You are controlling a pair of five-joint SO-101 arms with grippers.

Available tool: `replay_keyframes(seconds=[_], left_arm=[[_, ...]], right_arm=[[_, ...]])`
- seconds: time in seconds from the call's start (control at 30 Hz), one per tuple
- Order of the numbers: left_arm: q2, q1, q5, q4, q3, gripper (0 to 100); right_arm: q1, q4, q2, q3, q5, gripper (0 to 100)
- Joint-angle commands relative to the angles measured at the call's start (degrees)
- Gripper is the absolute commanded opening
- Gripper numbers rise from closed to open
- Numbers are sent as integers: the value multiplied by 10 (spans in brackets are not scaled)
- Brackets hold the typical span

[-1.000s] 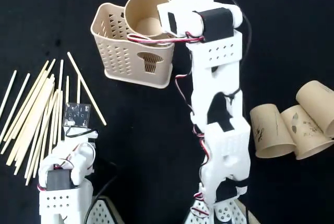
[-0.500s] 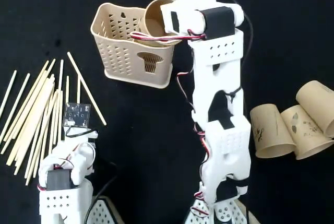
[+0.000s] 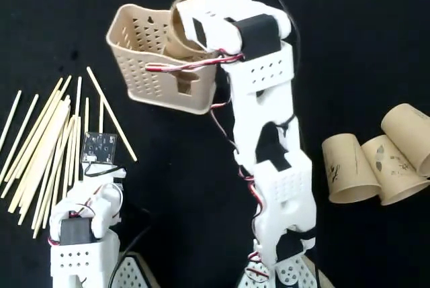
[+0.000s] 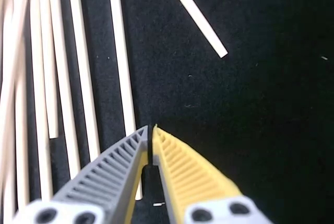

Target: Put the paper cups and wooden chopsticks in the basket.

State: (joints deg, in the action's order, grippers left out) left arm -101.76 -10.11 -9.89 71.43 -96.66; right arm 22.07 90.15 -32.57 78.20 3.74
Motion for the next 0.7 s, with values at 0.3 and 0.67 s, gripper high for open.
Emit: replay_keyframes(seconds=[0.3, 0.67], left_arm=[[-5, 4, 4, 4, -7, 30], [-5, 4, 4, 4, -7, 30]], right_arm=[[-16, -22, -34, 23, 5, 174], [-58, 76, -35, 27, 47, 173]])
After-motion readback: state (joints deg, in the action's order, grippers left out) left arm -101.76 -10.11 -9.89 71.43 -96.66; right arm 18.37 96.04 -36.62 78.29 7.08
